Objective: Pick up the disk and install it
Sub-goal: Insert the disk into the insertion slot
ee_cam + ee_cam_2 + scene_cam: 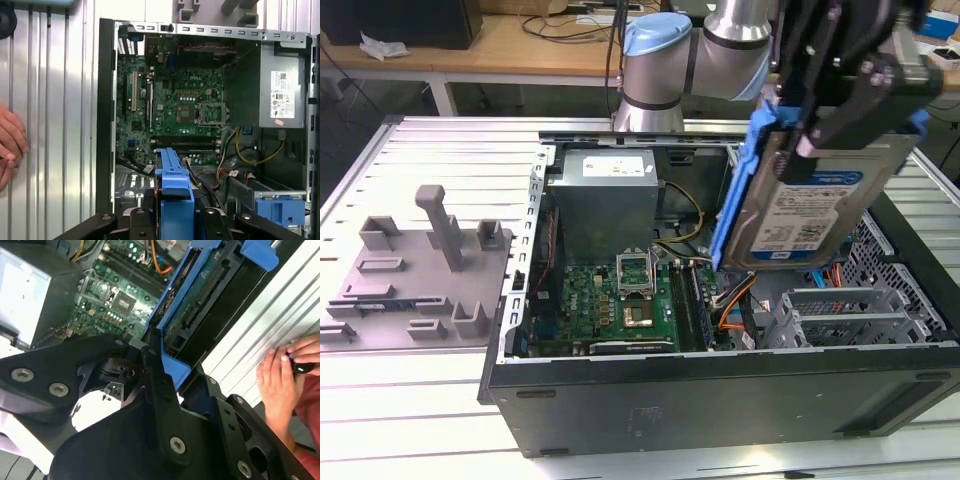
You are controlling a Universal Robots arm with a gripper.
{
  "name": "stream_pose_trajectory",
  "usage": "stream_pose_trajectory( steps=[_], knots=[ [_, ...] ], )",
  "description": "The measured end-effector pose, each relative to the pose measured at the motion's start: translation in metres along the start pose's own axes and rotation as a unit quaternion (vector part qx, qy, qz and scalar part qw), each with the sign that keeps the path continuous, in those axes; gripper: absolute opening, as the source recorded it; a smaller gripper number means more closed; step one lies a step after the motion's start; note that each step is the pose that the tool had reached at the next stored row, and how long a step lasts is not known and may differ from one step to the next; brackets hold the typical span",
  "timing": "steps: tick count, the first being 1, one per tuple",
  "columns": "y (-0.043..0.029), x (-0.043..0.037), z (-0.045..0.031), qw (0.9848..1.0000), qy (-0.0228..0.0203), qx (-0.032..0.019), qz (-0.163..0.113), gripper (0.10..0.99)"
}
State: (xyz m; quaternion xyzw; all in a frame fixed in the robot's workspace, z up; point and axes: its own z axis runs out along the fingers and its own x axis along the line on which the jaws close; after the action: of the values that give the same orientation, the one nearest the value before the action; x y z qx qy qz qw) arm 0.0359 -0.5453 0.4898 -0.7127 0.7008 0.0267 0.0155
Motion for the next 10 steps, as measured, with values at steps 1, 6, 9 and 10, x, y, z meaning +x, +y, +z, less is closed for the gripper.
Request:
stream_pose_trajectory(
  steps=[1, 6, 9, 10],
  knots=[
    [-0.0046, 0.0010, -0.0001, 1.0000, 0.0048, -0.0001, 0.000, 0.369],
    [-0.0151, 0.0028, 0.0017, 0.9999, 0.0162, -0.0003, 0.000, 0.369],
    [-0.0216, 0.0033, 0.0035, 0.9999, 0.0167, -0.0001, 0.000, 0.369],
    [-0.0250, 0.0036, 0.0042, 0.9999, 0.0167, 0.0001, 0.000, 0.369]
  ],
)
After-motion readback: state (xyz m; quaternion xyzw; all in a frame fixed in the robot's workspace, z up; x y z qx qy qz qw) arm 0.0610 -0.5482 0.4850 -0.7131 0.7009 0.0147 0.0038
